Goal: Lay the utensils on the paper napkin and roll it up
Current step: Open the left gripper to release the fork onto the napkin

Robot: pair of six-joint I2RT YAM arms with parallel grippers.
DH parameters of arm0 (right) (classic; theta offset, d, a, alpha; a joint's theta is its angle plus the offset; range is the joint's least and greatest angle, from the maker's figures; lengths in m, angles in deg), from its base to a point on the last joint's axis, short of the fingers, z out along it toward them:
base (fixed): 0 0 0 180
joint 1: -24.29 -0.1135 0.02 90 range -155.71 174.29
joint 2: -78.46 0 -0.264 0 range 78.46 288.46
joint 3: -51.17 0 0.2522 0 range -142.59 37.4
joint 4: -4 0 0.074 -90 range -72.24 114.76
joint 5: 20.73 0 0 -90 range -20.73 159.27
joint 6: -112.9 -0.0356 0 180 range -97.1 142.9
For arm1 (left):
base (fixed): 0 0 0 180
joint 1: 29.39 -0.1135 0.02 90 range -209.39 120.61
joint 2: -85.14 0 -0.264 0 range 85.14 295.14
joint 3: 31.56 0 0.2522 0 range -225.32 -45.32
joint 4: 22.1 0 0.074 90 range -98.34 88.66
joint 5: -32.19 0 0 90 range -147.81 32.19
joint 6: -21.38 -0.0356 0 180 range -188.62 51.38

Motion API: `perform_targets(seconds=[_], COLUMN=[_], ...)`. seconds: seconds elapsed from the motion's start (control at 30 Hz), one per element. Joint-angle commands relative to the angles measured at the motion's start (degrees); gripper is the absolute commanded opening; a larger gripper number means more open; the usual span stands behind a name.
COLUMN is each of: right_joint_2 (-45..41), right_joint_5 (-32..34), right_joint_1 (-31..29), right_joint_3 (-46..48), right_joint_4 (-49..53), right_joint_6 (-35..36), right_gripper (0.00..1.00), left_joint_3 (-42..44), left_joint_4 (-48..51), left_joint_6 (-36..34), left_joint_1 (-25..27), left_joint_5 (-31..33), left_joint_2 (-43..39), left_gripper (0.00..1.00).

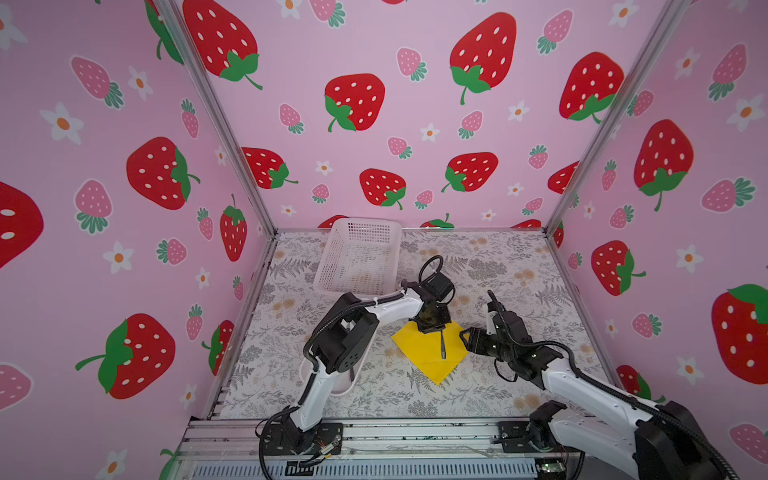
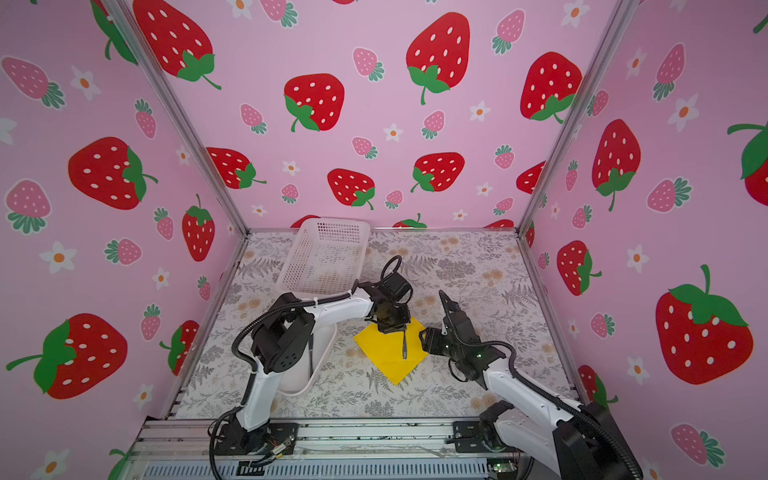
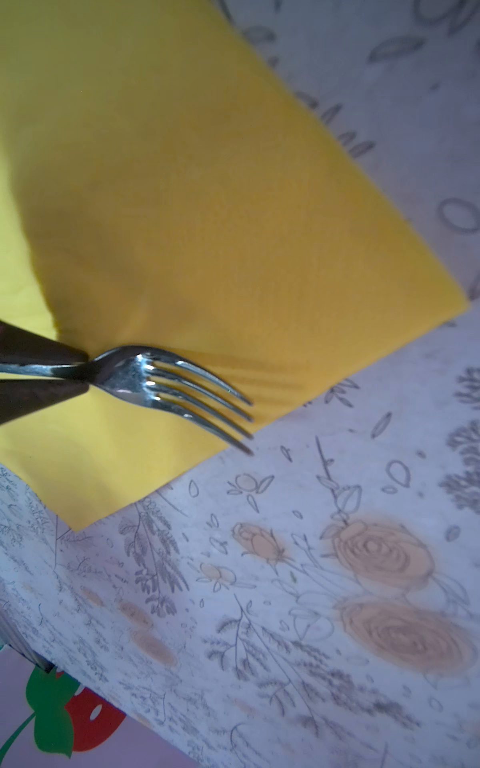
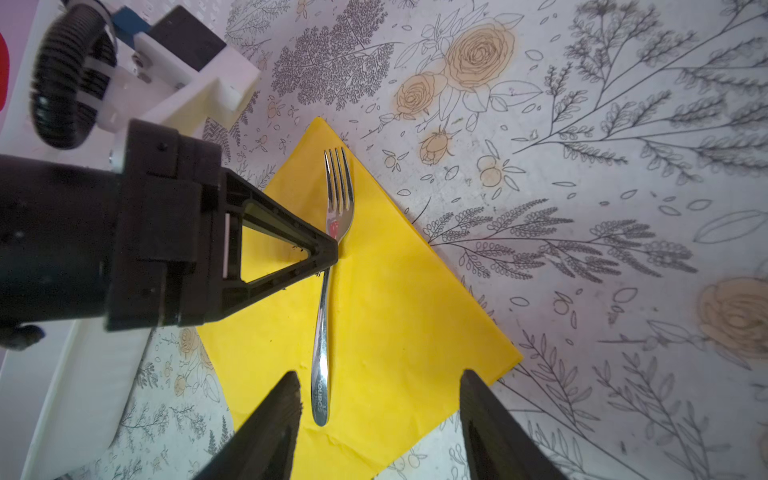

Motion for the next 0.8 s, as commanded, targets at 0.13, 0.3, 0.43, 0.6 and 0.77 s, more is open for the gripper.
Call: perform_targets(seconds=[0.13, 0.3, 0.43, 0.6, 0.77], right_joint_2=[-1.8, -3.8, -5.6, -8.6, -7.7], right_joint_5=[-0.4, -2.1, -3.8, -7.0, -15.3], right_joint_1=[0.3, 0.3, 0.2, 0.3, -0.4], right_joint_3=[-1.5, -1.8, -2.2, -2.5, -2.3], right_joint_4=[0.7, -1.1, -2.9, -7.0, -15.4], right_joint_6=[0.2, 0.2, 0.0, -1.6, -2.5], right_gripper=[0.63, 0.63, 0.63, 0.68, 0.67], left_joint_3=[-0.9, 3.7, 8.2, 17.5, 28.3], left_joint_4=[0.6, -2.5, -3.9, -6.0, -4.7], left_joint_6=[-4.0, -7.8, -10.5, -14.0, -18.4], left_joint_1=[0.6, 0.6, 0.3, 0.4, -0.7], left_joint_5=[5.7, 10.8, 13.7, 20.4, 29.5], left_joint_2=[-5.0, -13.2, -19.4, -30.4, -43.0], left_gripper=[0.14, 0.17, 0.20, 0.21, 0.30])
